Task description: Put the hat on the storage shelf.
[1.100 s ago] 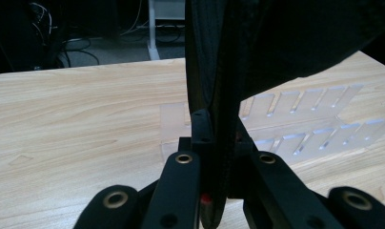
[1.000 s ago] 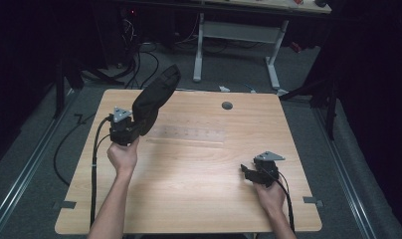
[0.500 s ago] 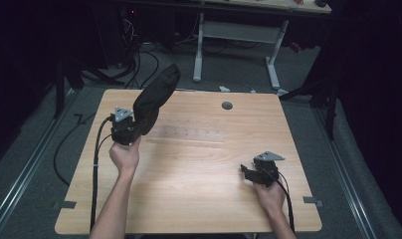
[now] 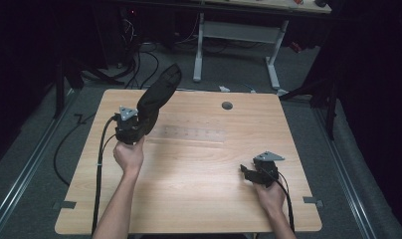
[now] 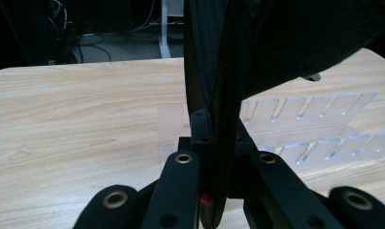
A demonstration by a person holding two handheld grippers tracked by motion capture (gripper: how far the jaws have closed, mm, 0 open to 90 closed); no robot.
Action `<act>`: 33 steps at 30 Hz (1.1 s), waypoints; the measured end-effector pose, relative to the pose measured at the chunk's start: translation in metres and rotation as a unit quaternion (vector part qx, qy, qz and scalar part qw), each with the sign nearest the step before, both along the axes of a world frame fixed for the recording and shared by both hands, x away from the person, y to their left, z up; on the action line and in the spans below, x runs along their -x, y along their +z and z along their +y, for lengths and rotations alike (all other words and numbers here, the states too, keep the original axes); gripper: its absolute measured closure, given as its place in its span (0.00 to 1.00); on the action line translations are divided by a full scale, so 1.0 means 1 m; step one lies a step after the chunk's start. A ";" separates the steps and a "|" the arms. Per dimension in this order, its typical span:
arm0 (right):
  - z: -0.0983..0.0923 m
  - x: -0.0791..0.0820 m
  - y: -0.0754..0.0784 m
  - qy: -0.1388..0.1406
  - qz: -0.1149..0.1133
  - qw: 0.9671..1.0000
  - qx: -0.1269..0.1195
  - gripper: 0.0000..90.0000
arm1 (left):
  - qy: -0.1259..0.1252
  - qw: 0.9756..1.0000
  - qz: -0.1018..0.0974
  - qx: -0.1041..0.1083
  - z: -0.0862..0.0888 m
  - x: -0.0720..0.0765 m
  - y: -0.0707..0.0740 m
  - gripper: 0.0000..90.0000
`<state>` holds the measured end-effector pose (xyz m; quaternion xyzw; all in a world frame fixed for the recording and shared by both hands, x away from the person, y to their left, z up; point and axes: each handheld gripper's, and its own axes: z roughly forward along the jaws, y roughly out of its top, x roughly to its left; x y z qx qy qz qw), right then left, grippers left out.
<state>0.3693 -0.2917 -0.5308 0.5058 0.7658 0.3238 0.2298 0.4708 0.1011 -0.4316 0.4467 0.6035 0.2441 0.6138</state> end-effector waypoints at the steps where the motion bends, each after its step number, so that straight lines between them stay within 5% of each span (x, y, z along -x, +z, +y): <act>1: 0.000 0.000 0.000 0.000 0.000 1.000 0.000 0.43 | 0.002 1.000 0.001 0.001 -0.001 0.000 0.000 0.96; 18: 0.001 0.000 0.000 0.004 0.001 1.000 0.000 0.43 | 0.003 1.000 0.024 0.005 -0.003 -0.003 -0.025 0.95; 33: 0.001 0.001 0.000 0.003 0.001 1.000 -0.001 0.43 | -0.031 0.999 0.027 -0.008 -0.009 0.008 -0.036 0.84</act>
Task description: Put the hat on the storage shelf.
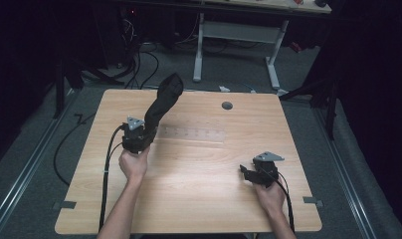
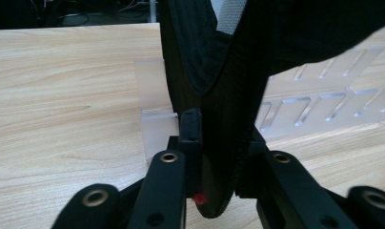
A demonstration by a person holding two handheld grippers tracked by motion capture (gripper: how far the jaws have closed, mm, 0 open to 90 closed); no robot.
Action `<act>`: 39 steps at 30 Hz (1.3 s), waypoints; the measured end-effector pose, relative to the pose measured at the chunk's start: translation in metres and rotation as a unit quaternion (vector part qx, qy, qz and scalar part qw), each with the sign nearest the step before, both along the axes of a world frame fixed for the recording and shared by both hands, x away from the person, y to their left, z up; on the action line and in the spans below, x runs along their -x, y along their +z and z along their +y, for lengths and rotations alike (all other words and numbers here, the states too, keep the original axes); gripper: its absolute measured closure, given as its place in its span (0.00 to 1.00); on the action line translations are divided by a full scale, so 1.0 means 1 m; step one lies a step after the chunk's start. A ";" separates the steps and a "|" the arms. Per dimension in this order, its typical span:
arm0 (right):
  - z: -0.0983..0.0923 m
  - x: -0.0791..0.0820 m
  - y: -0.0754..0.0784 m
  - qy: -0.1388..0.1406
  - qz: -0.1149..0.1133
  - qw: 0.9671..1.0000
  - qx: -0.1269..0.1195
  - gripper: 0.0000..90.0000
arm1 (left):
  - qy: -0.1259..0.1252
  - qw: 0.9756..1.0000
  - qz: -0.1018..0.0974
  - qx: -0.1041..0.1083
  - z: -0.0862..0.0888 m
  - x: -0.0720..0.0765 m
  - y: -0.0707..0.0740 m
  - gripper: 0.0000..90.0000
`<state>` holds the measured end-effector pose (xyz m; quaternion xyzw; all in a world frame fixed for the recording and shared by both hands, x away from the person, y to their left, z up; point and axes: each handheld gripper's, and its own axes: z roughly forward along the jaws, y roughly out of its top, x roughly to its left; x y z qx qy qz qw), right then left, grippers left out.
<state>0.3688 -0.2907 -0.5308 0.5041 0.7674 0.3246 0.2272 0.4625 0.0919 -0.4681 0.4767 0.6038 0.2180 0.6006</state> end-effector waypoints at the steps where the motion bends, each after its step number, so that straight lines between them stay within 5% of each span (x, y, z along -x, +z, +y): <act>1: 0.000 0.000 0.000 0.000 0.000 1.000 0.000 0.43 | -0.001 1.000 -0.001 -0.001 0.000 0.001 0.000 0.81; 10: 0.000 0.000 0.000 0.000 0.000 1.000 0.000 0.42 | -0.008 1.000 -0.002 -0.028 -0.003 0.005 -0.001 0.55; 16: 0.000 0.000 0.000 0.000 0.000 1.000 0.000 0.42 | -0.019 1.000 -0.005 -0.023 0.001 0.011 0.006 0.45; 39: 0.000 0.000 0.000 -0.001 0.001 1.000 -0.001 0.42 | -0.039 0.999 -0.015 -0.005 0.023 0.050 0.016 0.40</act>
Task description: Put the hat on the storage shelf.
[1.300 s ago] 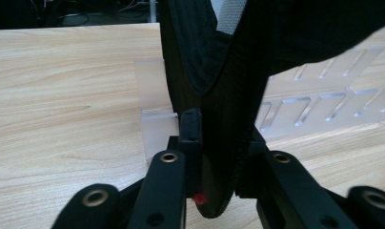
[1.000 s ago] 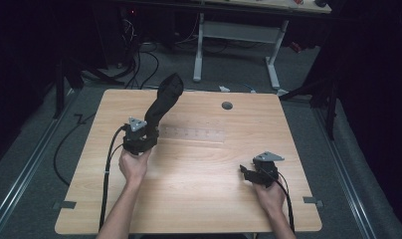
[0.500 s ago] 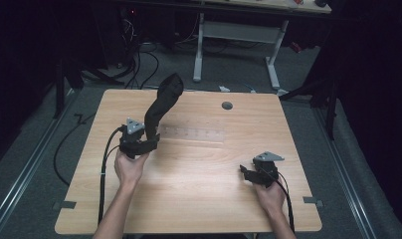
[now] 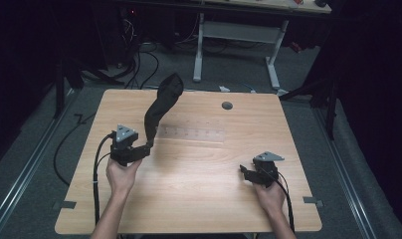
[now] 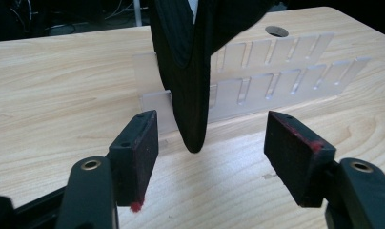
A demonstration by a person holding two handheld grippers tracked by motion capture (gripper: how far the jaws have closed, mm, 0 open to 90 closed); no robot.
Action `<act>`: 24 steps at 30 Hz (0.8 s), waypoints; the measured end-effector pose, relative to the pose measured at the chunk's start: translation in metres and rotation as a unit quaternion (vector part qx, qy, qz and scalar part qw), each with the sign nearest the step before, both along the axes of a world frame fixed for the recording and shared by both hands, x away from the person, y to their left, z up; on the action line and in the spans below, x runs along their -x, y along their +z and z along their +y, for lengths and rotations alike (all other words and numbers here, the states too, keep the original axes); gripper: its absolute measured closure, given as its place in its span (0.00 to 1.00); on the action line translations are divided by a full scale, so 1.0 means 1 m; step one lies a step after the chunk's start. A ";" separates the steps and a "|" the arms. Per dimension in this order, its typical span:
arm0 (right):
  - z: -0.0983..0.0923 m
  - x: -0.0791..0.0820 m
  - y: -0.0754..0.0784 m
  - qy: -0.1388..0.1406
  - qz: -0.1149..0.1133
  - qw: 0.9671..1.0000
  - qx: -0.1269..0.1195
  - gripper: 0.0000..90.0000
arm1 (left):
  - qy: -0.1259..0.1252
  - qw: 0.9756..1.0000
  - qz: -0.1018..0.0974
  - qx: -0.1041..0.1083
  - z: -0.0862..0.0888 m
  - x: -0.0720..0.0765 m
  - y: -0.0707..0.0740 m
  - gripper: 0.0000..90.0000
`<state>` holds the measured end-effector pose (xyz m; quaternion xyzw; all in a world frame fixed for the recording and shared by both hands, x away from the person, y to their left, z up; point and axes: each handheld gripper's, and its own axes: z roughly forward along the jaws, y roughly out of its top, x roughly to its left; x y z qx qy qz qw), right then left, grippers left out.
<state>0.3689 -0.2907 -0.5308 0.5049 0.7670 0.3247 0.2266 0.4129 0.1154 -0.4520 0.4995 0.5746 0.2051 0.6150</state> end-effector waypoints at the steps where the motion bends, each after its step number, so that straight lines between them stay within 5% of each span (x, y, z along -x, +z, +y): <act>1: 0.000 0.000 0.000 0.000 0.000 1.000 0.000 0.42 | -0.002 1.000 0.000 0.002 0.000 0.002 0.000 0.40; 16: 0.000 0.000 0.000 0.000 0.000 1.000 0.000 0.42 | -0.041 0.999 0.003 0.011 -0.008 0.030 -0.013 0.40; 24: 0.000 0.000 0.000 0.000 0.000 1.000 0.000 0.42 | -0.070 0.997 0.010 -0.005 -0.019 0.043 -0.028 0.39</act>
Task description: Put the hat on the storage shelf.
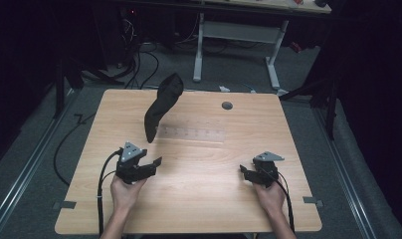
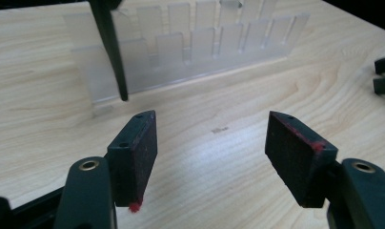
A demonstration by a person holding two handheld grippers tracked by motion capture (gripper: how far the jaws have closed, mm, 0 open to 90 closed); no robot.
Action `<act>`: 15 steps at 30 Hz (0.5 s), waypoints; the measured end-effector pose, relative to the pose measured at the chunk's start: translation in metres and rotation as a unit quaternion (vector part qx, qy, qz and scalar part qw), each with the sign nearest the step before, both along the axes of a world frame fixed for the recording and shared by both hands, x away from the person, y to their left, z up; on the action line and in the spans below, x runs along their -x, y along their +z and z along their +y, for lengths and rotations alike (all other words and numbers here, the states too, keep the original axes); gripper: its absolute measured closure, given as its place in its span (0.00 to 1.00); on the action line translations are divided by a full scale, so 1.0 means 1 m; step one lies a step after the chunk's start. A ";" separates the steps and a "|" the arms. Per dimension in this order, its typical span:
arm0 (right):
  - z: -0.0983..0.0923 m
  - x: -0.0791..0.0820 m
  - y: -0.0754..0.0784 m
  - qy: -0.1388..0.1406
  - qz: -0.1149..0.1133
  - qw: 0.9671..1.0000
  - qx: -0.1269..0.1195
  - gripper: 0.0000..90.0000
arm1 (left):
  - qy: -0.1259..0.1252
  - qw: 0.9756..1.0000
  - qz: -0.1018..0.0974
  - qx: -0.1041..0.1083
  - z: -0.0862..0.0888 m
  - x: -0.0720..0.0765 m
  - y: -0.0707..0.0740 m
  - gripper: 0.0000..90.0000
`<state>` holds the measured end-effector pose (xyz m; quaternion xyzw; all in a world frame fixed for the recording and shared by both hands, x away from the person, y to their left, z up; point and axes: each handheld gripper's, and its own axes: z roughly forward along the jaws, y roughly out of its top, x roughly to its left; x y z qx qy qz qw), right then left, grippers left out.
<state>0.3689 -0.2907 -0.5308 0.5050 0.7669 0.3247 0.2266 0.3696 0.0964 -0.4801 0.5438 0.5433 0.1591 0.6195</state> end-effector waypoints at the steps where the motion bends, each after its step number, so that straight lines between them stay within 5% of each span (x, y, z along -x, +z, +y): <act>1: 0.000 0.000 0.000 0.000 0.000 1.000 0.000 0.42 | -0.004 1.000 -0.001 -0.003 -0.002 0.002 -0.002 0.39; 15: 0.000 0.000 0.000 0.000 0.000 1.000 0.000 0.42 | -0.028 0.998 0.032 -0.041 -0.022 0.006 -0.041 0.39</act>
